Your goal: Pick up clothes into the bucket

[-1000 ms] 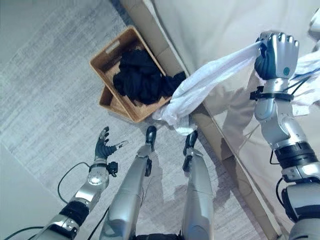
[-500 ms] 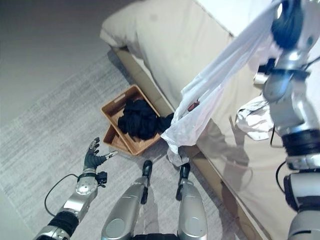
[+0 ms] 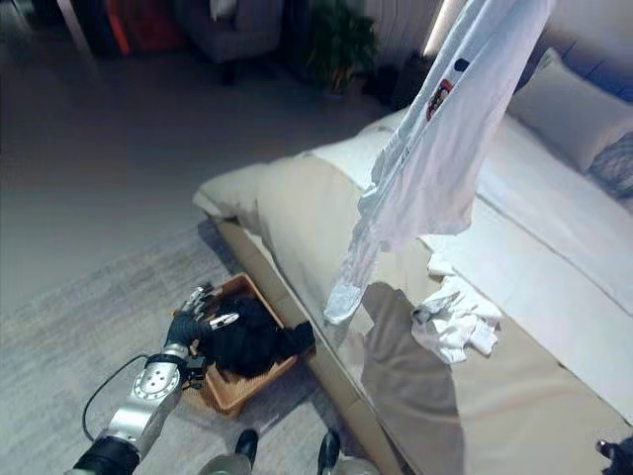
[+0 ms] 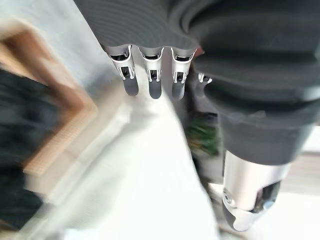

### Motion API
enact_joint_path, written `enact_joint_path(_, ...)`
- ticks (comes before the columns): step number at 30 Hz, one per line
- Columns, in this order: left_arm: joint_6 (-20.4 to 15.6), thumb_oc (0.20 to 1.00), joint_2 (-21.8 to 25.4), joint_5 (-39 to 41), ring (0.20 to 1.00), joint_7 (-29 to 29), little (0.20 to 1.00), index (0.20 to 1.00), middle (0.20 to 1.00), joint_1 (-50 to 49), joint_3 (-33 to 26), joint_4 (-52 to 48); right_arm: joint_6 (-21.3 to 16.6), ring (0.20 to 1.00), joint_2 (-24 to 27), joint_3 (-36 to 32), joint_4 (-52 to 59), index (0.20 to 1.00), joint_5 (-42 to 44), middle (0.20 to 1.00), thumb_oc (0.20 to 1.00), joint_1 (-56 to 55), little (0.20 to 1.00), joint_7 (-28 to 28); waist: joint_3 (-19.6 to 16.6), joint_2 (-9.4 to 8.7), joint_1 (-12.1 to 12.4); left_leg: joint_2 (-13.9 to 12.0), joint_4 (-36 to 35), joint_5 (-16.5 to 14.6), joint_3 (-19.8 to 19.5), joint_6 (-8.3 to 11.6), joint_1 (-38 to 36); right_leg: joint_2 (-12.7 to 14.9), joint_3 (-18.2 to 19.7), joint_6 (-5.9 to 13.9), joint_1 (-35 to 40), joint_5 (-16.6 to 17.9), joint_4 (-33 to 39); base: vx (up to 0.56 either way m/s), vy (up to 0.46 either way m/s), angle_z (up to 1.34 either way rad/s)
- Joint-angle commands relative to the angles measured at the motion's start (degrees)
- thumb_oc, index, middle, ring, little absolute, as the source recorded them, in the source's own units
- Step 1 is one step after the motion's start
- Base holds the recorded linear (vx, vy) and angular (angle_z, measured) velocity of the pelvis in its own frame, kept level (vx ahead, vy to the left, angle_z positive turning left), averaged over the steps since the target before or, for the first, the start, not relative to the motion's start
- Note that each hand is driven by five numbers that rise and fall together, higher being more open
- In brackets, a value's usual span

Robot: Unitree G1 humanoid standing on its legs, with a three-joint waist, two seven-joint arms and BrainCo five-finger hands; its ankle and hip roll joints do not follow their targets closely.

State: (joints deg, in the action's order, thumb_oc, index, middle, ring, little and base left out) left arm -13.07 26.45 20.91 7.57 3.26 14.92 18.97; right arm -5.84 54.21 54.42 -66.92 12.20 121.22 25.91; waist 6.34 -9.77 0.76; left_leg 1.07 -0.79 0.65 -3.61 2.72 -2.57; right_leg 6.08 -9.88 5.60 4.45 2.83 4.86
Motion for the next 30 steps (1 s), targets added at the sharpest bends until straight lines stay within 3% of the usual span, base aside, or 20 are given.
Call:
enact_joint_path(1, -2.19, 1.000, 5.97, 4.81, 1.000, -4.68, 1.000, 1.000, 1.000, 0.37, 0.40, -8.39, 0.52, 0.200, -0.31, 3.59, -3.09, 0.200, 3.81, 0.200, 0.200, 4.90, 0.200, -2.58, -5.20, -0.18, -0.64, -1.95, 4.20, -3.30, 1.53, 0.95, 1.01, 1.54, -0.18, 3.26, -1.44, -1.98, -6.61, 0.06, -0.029, -0.14)
enact_joint_path(10, -1.38, 1.000, 10.54, 14.14, 1.000, -8.45, 1.000, 1.000, 1.000, 11.21, 4.48, -20.40, 1.56, 0.200, -3.91, 2.16, -3.06, 0.200, 5.25, 0.200, 0.200, 0.67, 0.200, -5.79, -7.12, 1.29, -1.94, -2.52, 2.96, -2.85, 2.52, 1.38, -0.77, 0.87, 0.44, 2.82, 0.13, -1.79, -5.00, 0.02, -0.015, -0.08)
enact_joint_path(13, -2.27, 1.000, 12.33, 12.97, 1.000, -6.84, 1.000, 1.000, 1.000, 23.30, 8.93, -21.15, 1.65, 0.200, -5.86, 0.24, -2.11, 0.200, 6.90, 0.200, 0.200, -3.50, 0.200, -7.23, -7.30, 2.45, -3.01, -2.63, 2.93, -2.54, 2.98, 1.62, -1.10, 0.69, 0.71, 2.62, 0.64, -1.85, -4.61, -0.01, -0.016, -0.02)
enact_joint_path(17, -2.96, 1.000, 10.78, 10.23, 1.000, -3.34, 1.000, 1.000, 1.000, 34.16, 13.11, -17.07, 1.22, 0.200, -7.15, -1.70, 0.77, 0.200, 8.81, 0.200, 0.200, -7.35, 0.200, -7.93, -6.93, 3.32, -3.48, -2.66, 2.85, -2.34, 3.10, 1.67, -1.40, 0.62, 0.69, 2.45, 0.87, -1.99, -4.69, -0.02, -0.020, -0.05)
enact_joint_path(20, -3.45, 1.000, 8.81, 3.70, 1.000, 1.33, 1.000, 1.000, 1.000, 41.99, 15.38, -10.30, 1.25, 0.200, -8.67, -0.47, 2.38, 0.200, 6.54, 0.200, 0.200, -8.49, 0.200, -8.62, -6.77, 3.86, -4.25, -2.76, 2.94, -2.18, 3.32, 1.80, -1.39, 0.54, 0.82, 2.31, 0.94, -2.12, -4.66, -0.02, -0.017, -0.05)
enact_joint_path(24, -2.91, 1.000, 2.53, 1.60, 1.000, 3.72, 1.000, 1.000, 1.000, 48.36, 19.69, -0.58, 0.38, 0.200, -12.13, -0.77, 4.20, 0.200, 8.03, 0.200, 0.200, -9.13, 0.200, -8.65, -6.54, 4.51, -5.24, -2.95, 3.01, -2.15, 4.01, 1.87, -1.73, 0.45, 1.23, 2.13, 1.26, -2.03, -4.29, -0.02, -0.014, -0.10)
enact_joint_path(30, -1.94, 1.000, -4.04, 8.31, 1.000, 0.94, 1.000, 1.000, 1.000, 53.22, 25.44, 8.05, 0.47, 0.200, -15.22, 1.24, 6.49, 0.200, 7.80, 0.200, 0.200, -8.59, 0.200, -9.64, -6.07, 5.57, -7.02, -3.23, 3.14, -2.02, 4.69, 2.04, -1.94, 0.28, 1.89, 2.02, 1.07, -1.89, -4.17, -0.01, 0.000, -0.07)
